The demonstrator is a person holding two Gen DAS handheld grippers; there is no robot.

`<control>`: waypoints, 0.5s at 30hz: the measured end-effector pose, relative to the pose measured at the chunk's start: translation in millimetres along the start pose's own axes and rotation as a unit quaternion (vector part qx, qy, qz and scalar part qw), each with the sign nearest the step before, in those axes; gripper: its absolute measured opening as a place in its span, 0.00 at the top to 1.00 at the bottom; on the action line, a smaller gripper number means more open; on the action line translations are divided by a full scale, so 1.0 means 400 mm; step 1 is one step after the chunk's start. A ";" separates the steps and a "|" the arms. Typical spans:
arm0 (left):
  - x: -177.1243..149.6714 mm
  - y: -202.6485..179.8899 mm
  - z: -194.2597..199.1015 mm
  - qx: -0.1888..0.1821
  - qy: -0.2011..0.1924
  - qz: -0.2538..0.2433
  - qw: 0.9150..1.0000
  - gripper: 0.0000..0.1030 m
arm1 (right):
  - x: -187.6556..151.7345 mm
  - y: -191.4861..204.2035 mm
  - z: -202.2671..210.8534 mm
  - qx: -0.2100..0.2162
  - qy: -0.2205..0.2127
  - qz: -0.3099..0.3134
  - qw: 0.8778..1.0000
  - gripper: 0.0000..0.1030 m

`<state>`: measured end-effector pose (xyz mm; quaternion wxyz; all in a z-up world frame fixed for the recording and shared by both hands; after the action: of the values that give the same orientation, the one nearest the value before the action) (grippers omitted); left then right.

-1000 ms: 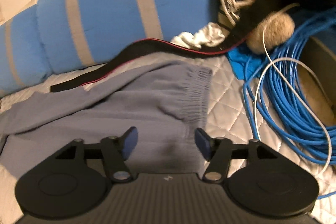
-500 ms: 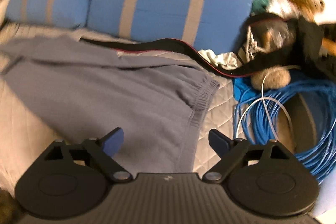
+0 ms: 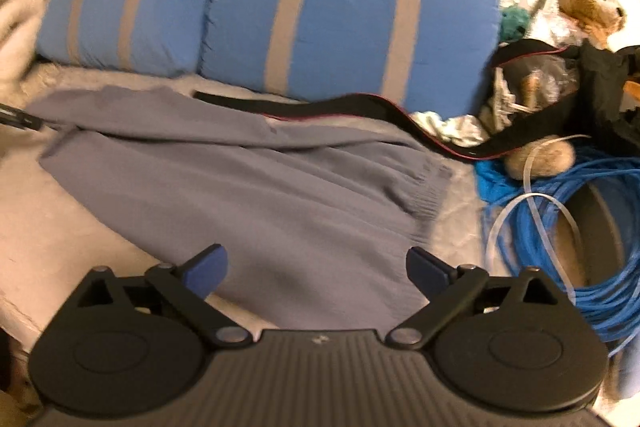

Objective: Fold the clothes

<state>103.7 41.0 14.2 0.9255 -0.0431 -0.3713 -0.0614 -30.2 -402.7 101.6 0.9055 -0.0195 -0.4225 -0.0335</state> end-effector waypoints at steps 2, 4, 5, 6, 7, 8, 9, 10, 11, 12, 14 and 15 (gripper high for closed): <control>0.009 0.024 -0.010 0.027 -0.009 -0.014 0.999 0.19 | -0.003 0.037 0.001 0.013 -0.001 -0.003 1.000 0.03; 0.021 0.040 -0.019 0.059 -0.019 -0.048 0.997 0.19 | -0.007 0.066 0.000 0.027 0.002 -0.010 1.000 0.03; 0.025 0.045 -0.024 0.078 -0.021 -0.071 0.994 0.19 | -0.010 0.079 0.000 0.035 0.003 -0.014 0.999 0.03; 0.028 0.048 -0.031 0.099 -0.021 -0.096 0.990 0.19 | -0.014 0.092 0.001 0.042 0.004 -0.015 0.999 0.02; 0.031 0.051 -0.039 0.120 -0.022 -0.122 0.985 0.19 | -0.019 0.106 0.001 0.048 0.005 -0.015 0.999 0.02; 0.033 0.054 -0.047 0.138 -0.022 -0.143 0.980 0.19 | -0.024 0.116 -0.001 0.047 0.005 -0.009 0.999 0.02; 0.034 0.058 -0.056 0.150 -0.022 -0.158 0.976 0.19 | -0.028 0.127 -0.003 0.046 0.005 -0.003 0.999 0.02; 0.034 0.062 -0.065 0.159 -0.022 -0.169 0.972 0.20 | -0.033 0.138 -0.005 0.046 0.005 0.003 0.999 0.02; 0.035 0.066 -0.072 0.163 -0.021 -0.175 0.971 0.20 | -0.037 0.145 -0.007 0.045 0.005 0.008 0.999 0.02; 0.034 0.070 -0.078 0.165 -0.020 -0.180 0.969 0.20 | -0.041 0.152 -0.010 0.044 0.005 0.013 0.999 0.02; 0.033 0.076 -0.089 0.169 -0.021 -0.189 0.967 0.20 | -0.048 0.160 -0.018 0.046 0.010 0.015 0.999 0.02; 0.031 0.079 -0.094 0.174 -0.019 -0.196 0.965 0.20 | -0.050 0.160 -0.022 0.048 0.012 0.013 0.999 0.02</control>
<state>142.7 66.6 -5.4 0.8814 0.1908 -0.3952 -0.1750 -31.4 -338.6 80.2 0.9107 0.0189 -0.4126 -0.0016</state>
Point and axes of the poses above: each gripper's, at about its wrist camera, not at the fingertips, and z roughly against the way its jaws point, y to its left, x to its top, the point moved 7 cm from there along -z, roughly the way its jaws point, and after that the axes turned 8 degrees about -z, right-handed, at the moved point
